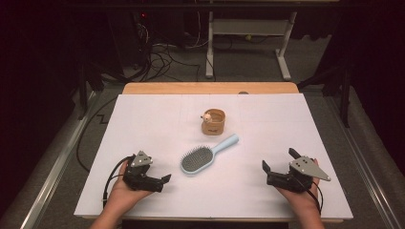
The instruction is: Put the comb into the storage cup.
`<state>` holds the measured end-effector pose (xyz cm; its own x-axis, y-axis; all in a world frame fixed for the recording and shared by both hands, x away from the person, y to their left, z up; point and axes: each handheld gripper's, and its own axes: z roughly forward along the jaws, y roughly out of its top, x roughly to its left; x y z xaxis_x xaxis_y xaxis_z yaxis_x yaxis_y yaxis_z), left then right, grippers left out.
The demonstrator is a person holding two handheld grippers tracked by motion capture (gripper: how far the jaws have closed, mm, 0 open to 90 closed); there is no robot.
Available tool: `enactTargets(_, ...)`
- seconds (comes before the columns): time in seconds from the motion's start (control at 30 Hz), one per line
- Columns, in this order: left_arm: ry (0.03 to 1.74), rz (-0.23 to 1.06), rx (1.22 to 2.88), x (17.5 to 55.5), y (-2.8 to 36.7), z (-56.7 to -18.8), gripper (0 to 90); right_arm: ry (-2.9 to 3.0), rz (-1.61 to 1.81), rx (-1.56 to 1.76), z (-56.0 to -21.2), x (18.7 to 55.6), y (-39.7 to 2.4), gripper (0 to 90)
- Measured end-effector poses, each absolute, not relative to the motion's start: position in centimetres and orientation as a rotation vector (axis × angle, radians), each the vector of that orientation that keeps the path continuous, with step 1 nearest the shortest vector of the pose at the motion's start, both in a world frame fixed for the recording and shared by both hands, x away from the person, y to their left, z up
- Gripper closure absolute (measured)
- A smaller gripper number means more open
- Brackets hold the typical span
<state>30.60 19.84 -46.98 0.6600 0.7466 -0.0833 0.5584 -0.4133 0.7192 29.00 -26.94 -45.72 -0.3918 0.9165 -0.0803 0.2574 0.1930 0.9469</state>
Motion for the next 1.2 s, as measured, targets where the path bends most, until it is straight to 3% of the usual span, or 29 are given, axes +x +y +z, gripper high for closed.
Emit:
enactTargets(0.6,0.906,0.259,2.283,32.4,16.6,-44.1,0.0,1.779,1.23,1.116,-45.7,28.9,-27.3,0.4)
enactTargets(1.2,0.883,0.205,2.323,34.1,13.0,-45.2,0.0,1.775,1.231,1.112,-45.6,28.8,-27.3,0.4)
